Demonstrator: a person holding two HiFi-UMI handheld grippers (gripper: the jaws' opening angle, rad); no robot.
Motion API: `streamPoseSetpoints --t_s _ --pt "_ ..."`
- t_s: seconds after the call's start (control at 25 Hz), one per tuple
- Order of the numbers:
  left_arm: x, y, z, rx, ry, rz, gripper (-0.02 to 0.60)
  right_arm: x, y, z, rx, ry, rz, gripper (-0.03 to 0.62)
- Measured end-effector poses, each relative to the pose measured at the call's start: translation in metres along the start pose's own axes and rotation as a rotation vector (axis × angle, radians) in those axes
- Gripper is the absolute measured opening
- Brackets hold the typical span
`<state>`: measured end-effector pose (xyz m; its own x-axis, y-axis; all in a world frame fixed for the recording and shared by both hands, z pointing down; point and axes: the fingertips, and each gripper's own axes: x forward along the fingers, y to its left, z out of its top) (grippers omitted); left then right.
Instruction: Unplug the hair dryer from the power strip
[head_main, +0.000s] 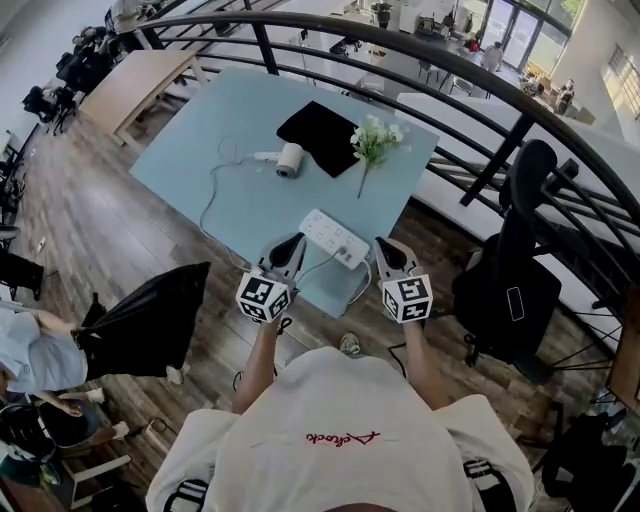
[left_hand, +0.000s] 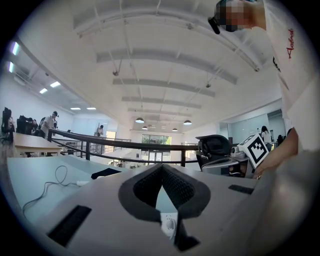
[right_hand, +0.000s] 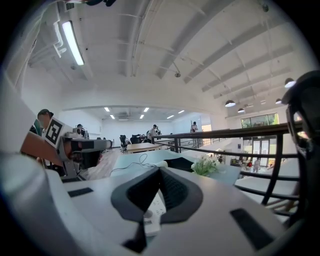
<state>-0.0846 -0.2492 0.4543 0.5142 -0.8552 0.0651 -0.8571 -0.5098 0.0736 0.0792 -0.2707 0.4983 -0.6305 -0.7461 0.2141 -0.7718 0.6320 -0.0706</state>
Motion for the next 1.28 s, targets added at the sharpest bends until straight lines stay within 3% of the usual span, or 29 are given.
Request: streamPoseSetpoints --t_s 0.64,1.28 --pt "0.032 0.013 -0.016 -0.028 0.028 -0.021 0.009 0.021 -0.022 -0.011 0.017 0.035 -0.02 0.017" --pt "0.056 0.081 -0.035 -0.059 0.065 -0.079 0.009 0.082 -0.016 -0.012 0.032 0.075 -0.088 0.017"
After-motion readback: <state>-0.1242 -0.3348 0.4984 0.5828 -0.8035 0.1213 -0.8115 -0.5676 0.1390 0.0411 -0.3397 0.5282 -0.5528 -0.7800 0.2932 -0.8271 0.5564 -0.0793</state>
